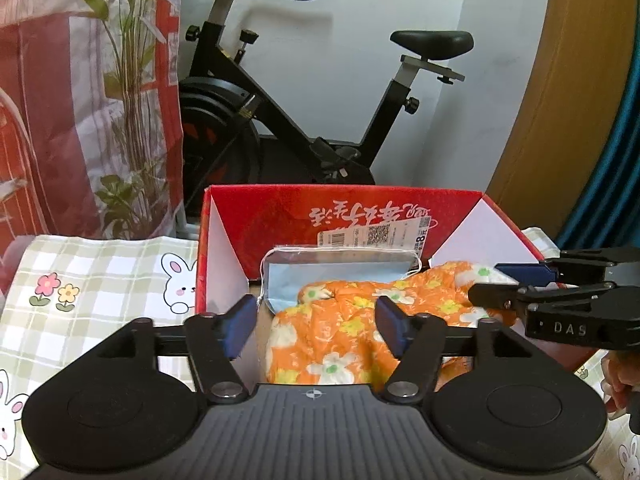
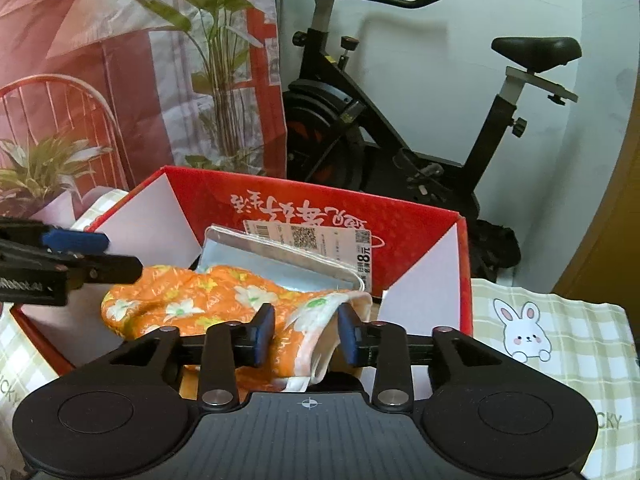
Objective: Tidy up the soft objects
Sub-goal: 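Lower the oven mitt into the box and open both grippers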
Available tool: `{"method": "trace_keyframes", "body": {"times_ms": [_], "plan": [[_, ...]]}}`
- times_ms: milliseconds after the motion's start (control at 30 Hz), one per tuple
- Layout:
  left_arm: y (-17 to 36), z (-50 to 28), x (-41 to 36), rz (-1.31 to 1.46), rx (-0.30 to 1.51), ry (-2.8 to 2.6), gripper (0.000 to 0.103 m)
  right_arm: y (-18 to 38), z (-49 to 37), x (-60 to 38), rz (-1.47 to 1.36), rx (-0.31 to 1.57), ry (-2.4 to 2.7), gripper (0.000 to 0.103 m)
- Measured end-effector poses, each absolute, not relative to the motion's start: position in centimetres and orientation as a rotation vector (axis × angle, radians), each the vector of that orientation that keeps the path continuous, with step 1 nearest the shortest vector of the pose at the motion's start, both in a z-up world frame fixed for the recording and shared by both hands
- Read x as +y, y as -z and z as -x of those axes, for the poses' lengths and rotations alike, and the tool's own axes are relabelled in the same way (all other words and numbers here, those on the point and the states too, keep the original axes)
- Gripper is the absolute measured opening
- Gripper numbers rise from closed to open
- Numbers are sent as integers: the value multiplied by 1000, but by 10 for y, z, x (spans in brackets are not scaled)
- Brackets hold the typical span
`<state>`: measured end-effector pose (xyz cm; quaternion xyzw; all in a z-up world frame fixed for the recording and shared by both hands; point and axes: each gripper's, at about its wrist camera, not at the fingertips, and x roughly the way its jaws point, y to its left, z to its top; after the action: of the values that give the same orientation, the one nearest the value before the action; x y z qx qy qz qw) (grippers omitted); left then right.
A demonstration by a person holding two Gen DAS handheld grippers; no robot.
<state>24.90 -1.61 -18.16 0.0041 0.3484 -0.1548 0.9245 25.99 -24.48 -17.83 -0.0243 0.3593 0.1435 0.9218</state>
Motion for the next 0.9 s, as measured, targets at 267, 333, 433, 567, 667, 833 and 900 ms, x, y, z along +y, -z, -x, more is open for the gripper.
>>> {"method": "trace_keyframes", "body": {"times_ms": [267, 333, 433, 567, 667, 833, 900], "plan": [[169, -233, -14, -19, 691, 323, 97, 166, -240, -245, 78, 714, -299, 85], [168, -227, -14, -29, 695, 324, 99, 162, -234, -246, 71, 707, -297, 94], [165, -215, -14, -48, 697, 319, 101, 157, -223, -246, 65, 700, -293, 103], [162, -201, -9, -54, 703, 316, 103, 151, -210, -250, 47, 702, -283, 103], [160, -189, -5, -55, 703, 304, 103, 148, -197, -251, 43, 695, -275, 103], [156, -168, 2, -44, 695, 294, 103, 142, -175, -252, 50, 672, -266, 103], [154, -160, 5, -38, 687, 292, 103, 139, -166, -252, 51, 660, -267, 103]]}}
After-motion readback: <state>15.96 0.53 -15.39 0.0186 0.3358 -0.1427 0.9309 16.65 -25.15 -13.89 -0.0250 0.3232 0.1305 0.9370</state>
